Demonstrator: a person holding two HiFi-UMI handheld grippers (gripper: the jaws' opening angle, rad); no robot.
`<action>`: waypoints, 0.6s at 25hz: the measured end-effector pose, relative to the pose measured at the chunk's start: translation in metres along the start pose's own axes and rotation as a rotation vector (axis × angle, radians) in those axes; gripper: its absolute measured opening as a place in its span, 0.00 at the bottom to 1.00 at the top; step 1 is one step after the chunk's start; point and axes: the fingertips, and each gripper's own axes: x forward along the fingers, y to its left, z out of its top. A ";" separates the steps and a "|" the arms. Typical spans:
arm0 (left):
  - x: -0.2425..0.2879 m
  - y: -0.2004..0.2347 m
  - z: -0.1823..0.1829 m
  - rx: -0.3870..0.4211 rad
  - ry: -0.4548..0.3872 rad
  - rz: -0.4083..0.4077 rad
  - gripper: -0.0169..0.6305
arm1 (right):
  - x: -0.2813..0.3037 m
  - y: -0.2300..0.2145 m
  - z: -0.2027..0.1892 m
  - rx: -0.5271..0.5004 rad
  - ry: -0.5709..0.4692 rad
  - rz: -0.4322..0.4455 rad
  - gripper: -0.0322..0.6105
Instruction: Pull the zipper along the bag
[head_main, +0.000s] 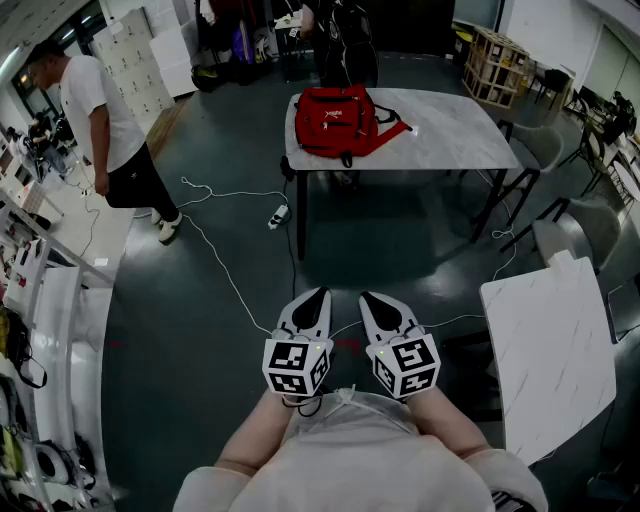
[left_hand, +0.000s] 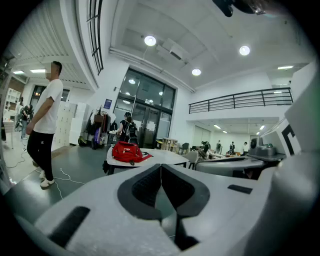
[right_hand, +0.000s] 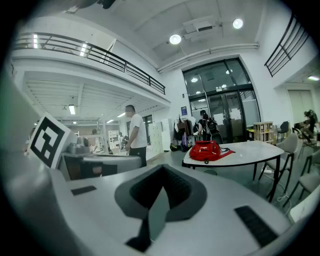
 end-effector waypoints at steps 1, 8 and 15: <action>0.001 -0.002 0.000 0.001 -0.001 0.001 0.06 | -0.001 -0.002 0.000 -0.001 -0.002 0.000 0.09; 0.006 -0.010 -0.007 -0.009 0.009 0.002 0.06 | -0.008 -0.010 -0.004 0.011 -0.007 -0.001 0.09; 0.009 -0.020 -0.012 -0.029 0.024 -0.004 0.06 | -0.014 -0.017 -0.018 0.060 0.037 -0.014 0.09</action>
